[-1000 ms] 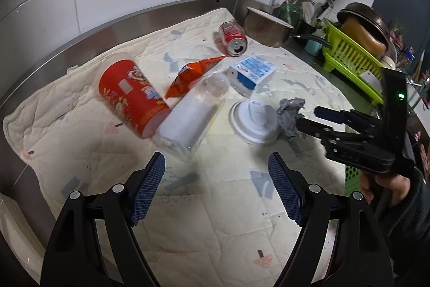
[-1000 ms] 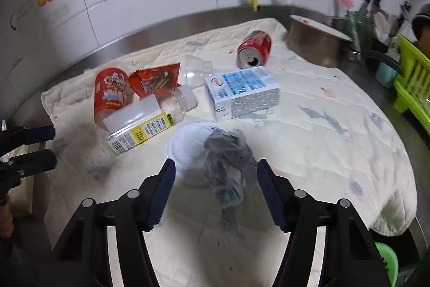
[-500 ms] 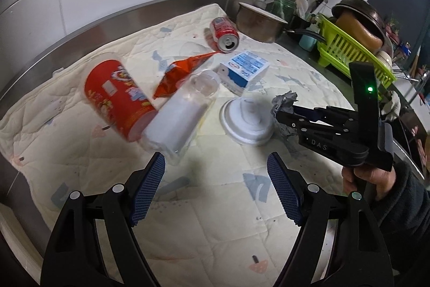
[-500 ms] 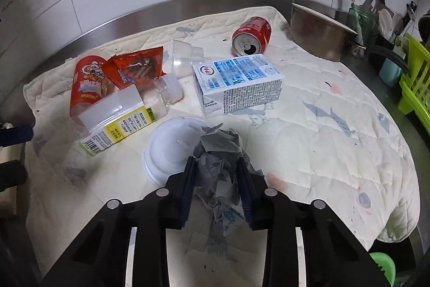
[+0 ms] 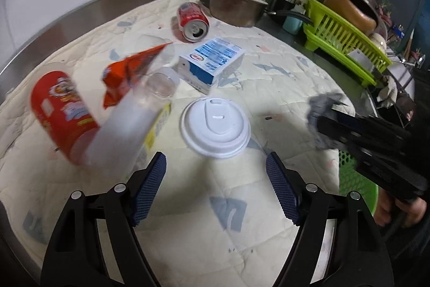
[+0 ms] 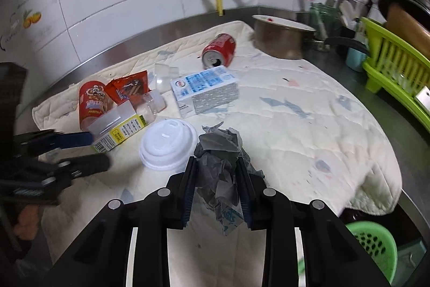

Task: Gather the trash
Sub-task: 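Grasp the crumpled foil with the right gripper while the left gripper grasps the white lid, then carry the foil and white lid to the green basket and release both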

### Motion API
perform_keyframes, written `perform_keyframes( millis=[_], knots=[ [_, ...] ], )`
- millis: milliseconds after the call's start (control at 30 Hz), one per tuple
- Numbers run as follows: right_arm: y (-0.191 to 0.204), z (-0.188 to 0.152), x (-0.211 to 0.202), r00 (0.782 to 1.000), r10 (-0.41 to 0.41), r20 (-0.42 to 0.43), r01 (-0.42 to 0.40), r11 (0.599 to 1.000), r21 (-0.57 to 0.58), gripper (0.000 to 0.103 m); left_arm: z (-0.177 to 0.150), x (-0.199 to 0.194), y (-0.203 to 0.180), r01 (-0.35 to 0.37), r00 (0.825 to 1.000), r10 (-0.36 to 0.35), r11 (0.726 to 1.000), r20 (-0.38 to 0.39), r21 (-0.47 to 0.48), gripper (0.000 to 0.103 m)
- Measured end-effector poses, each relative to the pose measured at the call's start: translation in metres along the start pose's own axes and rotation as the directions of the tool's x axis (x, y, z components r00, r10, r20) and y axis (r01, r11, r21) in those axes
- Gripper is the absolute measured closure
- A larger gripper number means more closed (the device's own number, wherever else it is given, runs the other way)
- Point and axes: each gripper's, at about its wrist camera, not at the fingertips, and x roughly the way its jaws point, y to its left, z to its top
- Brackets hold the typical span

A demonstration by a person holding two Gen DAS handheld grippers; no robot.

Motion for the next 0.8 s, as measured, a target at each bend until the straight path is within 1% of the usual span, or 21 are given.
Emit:
perform_keyframes(
  millis=[133,233,300,367,400,433,467,600,800],
  knots=[
    [-0.008,-0.011,-0.016,1.0,-0.008,0.011,0.008,1.0,0.026,0.074,0.009,0.021,-0.008,-0.001,1.0,0.002,1.0,-0.024,0.028,0.028],
    [-0.012,-0.018,-0.024,1.0,-0.013,0.011,0.012,0.999,0.047,0.074,0.017,0.039,-0.011,-0.011,0.999,0.013,0.999,-0.049,0.039,0.025],
    [-0.014,-0.023,-0.028,1.0,-0.015,0.013,0.014,0.998,0.06,0.074,0.021,0.05,-0.012,-0.005,0.998,0.008,0.999,-0.063,0.04,0.021],
    [-0.017,-0.027,-0.031,1.0,-0.014,0.01,0.013,0.997,0.075,0.074,0.024,0.059,-0.012,-0.031,0.997,0.035,0.998,-0.071,0.048,0.02],
    [-0.018,-0.029,-0.032,1.0,-0.015,0.01,0.014,0.997,0.078,0.074,0.026,0.064,-0.012,-0.026,0.996,0.03,0.999,-0.081,0.046,0.02],
    [-0.019,-0.03,-0.033,1.0,-0.017,0.011,0.016,0.996,0.083,0.073,0.026,0.067,-0.012,-0.027,0.996,0.031,0.998,-0.086,0.048,0.02],
    [-0.02,-0.032,-0.034,1.0,-0.018,0.01,0.017,0.996,0.088,0.073,0.027,0.071,-0.014,-0.046,0.995,0.051,0.997,-0.089,0.058,0.02],
    [-0.025,-0.034,-0.037,1.0,-0.021,0.011,0.019,0.995,0.101,0.073,0.029,0.082,-0.013,-0.064,0.992,0.071,0.996,-0.103,0.068,0.02],
    [-0.028,-0.035,-0.039,1.0,-0.028,0.012,0.026,0.994,0.107,0.073,0.033,0.089,-0.014,-0.086,0.991,0.095,0.992,-0.099,0.094,0.02]
  ],
)
